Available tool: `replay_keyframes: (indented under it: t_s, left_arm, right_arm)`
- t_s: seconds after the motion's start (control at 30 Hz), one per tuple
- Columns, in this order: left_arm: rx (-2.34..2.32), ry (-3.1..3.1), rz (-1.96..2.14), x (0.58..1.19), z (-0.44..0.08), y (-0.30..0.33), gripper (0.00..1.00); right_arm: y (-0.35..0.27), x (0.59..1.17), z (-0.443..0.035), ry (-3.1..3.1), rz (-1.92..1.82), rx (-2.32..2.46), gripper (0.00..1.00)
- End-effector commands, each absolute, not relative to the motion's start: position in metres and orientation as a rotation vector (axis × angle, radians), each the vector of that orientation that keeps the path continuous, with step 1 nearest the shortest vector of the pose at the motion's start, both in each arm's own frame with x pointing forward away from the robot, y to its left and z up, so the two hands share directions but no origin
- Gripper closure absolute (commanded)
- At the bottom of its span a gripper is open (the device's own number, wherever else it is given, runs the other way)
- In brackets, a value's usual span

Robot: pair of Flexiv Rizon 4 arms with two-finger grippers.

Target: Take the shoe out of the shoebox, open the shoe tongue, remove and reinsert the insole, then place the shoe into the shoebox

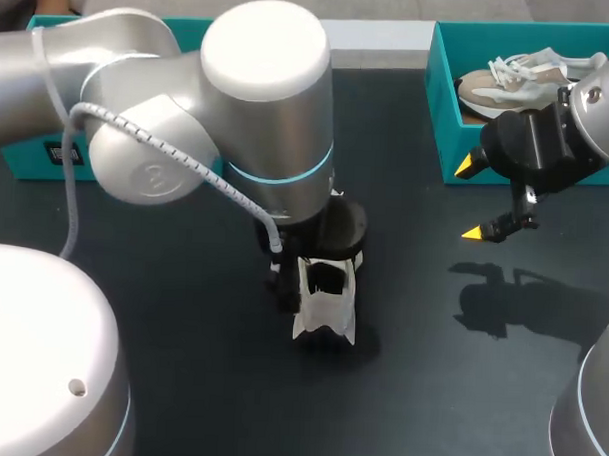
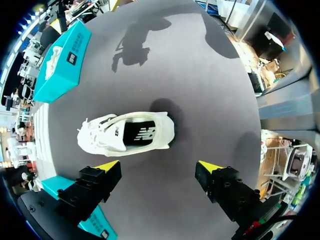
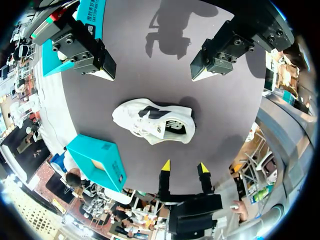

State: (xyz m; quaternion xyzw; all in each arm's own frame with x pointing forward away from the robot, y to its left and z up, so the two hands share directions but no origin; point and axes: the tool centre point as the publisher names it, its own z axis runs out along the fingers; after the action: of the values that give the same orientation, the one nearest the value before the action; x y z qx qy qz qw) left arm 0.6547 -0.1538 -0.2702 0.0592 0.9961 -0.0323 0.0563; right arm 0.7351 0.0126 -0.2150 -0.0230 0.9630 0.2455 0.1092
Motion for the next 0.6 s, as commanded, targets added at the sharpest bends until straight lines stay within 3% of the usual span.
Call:
replay_keyframes:
  t_s: [0.03,0.6]
  left_arm:
    - [0.184,3.021,-0.122,0.645,-0.29,-0.165,0.0]
    - [0.165,3.028,-0.175,0.634,-0.345,-0.185,0.0]
  right_arm:
    - [0.014,0.735,-0.216,2.832,0.718,-0.066,0.0]
    - [0.014,0.735,-0.216,2.832,0.718,-0.066,0.0]
